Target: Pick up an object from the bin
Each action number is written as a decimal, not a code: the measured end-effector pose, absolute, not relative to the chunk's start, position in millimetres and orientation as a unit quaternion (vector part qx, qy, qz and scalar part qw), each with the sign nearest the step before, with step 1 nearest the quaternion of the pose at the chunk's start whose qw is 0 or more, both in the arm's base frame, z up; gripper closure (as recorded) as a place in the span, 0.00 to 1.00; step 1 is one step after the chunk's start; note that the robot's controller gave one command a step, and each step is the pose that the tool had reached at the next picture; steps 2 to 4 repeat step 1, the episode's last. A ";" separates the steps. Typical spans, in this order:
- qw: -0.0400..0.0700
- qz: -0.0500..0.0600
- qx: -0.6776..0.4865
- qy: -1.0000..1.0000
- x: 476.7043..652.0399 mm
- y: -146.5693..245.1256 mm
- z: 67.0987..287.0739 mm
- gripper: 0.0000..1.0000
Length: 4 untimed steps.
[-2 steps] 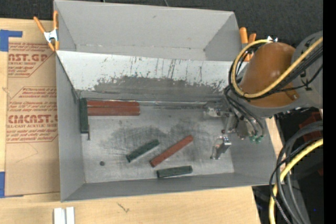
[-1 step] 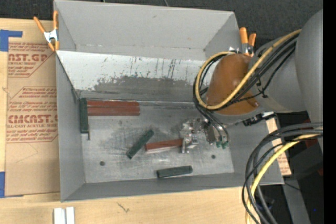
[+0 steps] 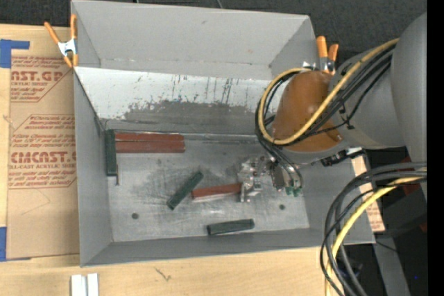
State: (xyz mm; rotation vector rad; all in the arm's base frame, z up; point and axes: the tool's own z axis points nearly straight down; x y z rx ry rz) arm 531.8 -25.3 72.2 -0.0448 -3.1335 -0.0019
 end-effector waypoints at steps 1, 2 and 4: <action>-0.002 0.000 0.039 -0.999 548.4 -16.8 226.1 1.00; -0.002 0.000 0.039 -0.999 548.4 -16.8 226.1 1.00; -0.002 0.000 0.039 -0.999 548.4 -16.8 226.1 1.00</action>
Offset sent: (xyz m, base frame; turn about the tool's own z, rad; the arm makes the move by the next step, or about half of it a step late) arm 0.0000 0.0000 0.0000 0.0000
